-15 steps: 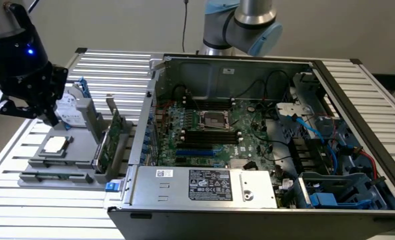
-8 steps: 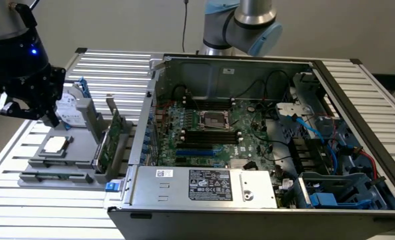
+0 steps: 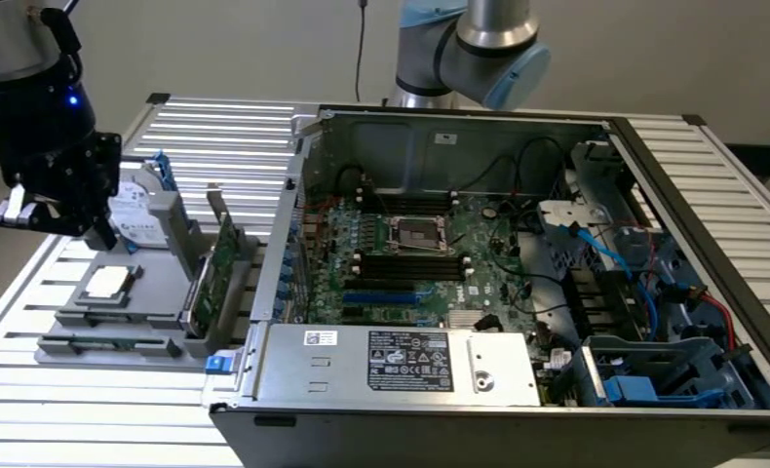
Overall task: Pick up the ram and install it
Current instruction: 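Pick up the ram and move it above insertion slot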
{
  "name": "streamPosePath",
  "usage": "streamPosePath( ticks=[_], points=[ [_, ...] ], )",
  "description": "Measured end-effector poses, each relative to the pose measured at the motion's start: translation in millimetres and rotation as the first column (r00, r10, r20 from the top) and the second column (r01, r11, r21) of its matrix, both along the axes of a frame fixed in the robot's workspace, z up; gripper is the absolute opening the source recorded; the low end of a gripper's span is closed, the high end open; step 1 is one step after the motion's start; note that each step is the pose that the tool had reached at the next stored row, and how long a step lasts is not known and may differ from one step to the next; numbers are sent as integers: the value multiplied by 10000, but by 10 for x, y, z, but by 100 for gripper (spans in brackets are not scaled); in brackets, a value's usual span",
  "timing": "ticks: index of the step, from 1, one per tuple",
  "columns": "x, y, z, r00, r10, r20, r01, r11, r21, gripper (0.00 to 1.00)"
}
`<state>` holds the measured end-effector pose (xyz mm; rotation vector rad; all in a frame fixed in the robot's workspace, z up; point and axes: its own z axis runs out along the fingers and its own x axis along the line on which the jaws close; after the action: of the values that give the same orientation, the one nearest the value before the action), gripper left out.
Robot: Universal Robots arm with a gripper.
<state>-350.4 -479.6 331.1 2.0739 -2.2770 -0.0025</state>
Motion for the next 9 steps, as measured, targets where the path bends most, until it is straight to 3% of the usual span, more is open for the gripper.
streamPosePath(
  ticks=[5,8,9],
  points=[
    [-30,-8,-5,9988,482,-1,-482,9988,1,12],
    [-42,-44,-8,9988,483,4,-483,9988,22,30],
    [-65,-56,-17,9988,482,20,-482,9988,32,30]
  ],
)
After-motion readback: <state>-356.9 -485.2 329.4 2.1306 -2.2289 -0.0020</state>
